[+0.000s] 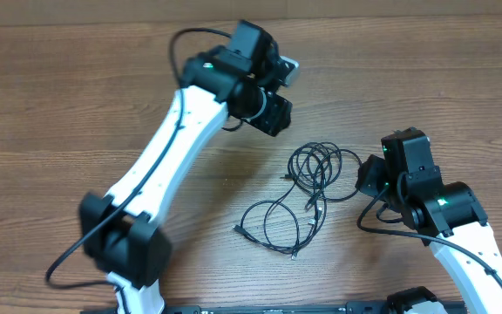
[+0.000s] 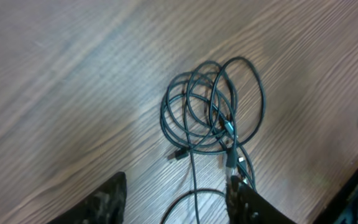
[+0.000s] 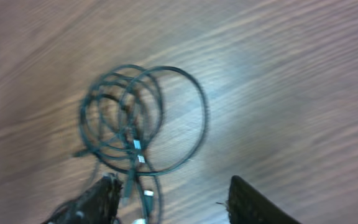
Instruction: Untangle cables
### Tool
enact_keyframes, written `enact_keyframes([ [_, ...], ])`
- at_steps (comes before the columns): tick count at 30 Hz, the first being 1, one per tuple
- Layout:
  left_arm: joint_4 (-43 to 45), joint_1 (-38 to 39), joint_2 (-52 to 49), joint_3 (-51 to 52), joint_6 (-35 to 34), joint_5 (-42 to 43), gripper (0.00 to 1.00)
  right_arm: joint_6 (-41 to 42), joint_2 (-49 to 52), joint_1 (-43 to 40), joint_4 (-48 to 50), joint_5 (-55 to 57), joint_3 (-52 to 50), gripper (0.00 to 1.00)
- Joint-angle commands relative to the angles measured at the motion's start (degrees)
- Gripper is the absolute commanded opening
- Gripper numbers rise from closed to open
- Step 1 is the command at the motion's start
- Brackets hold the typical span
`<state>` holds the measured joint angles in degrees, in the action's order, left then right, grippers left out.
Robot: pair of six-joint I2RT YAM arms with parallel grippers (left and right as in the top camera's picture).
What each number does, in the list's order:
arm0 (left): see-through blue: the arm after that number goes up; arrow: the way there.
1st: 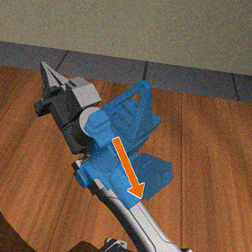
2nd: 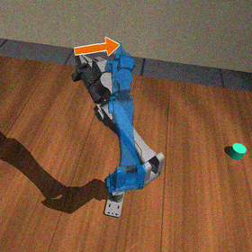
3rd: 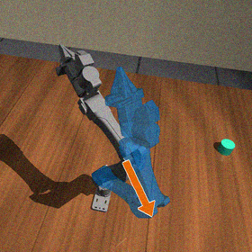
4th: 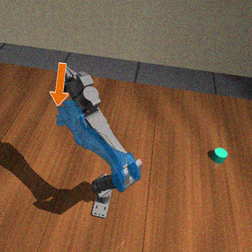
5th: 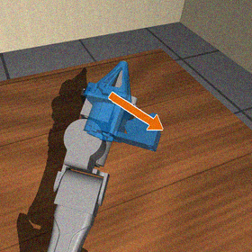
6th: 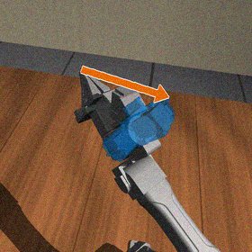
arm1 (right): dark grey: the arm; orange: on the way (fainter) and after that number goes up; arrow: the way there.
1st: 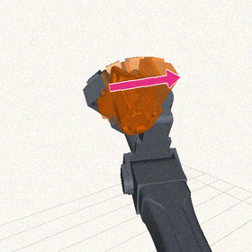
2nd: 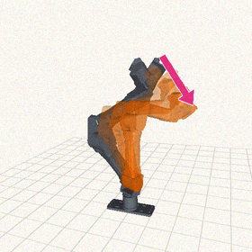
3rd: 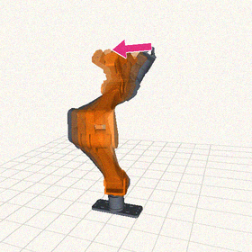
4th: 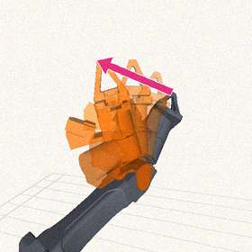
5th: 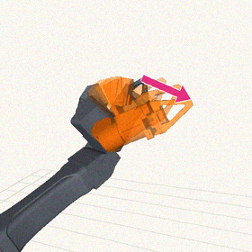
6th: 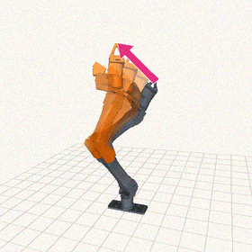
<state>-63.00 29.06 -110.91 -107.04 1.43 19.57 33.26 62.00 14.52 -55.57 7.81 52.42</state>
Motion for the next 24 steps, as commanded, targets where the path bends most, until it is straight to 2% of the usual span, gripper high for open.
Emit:
enact_keyframes([
  [1,1.2,1.6,-4.7,-0.7,-0.2,1.5,0.57,2.8,-0.1,-0.8,-1.2,2.4,0.8,0.61],
  [8,4.9,4.2,-13.5,-0.7,-0.2,1.5,0.62,2.8,-0.1,-0.8,-3.9,2.1,0.8,0.63],
  [18,9.7,7.0,-20.6,-0.7,1.9,0.9,0.68,2.8,-0.1,-0.8,-4.0,0.7,0.8,0.63],
  [24,11.8,8.8,-22.9,-0.7,2.0,-8.9,0.69,2.8,-0.1,-0.8,-3.9,-0.4,0.8,0.63],
])
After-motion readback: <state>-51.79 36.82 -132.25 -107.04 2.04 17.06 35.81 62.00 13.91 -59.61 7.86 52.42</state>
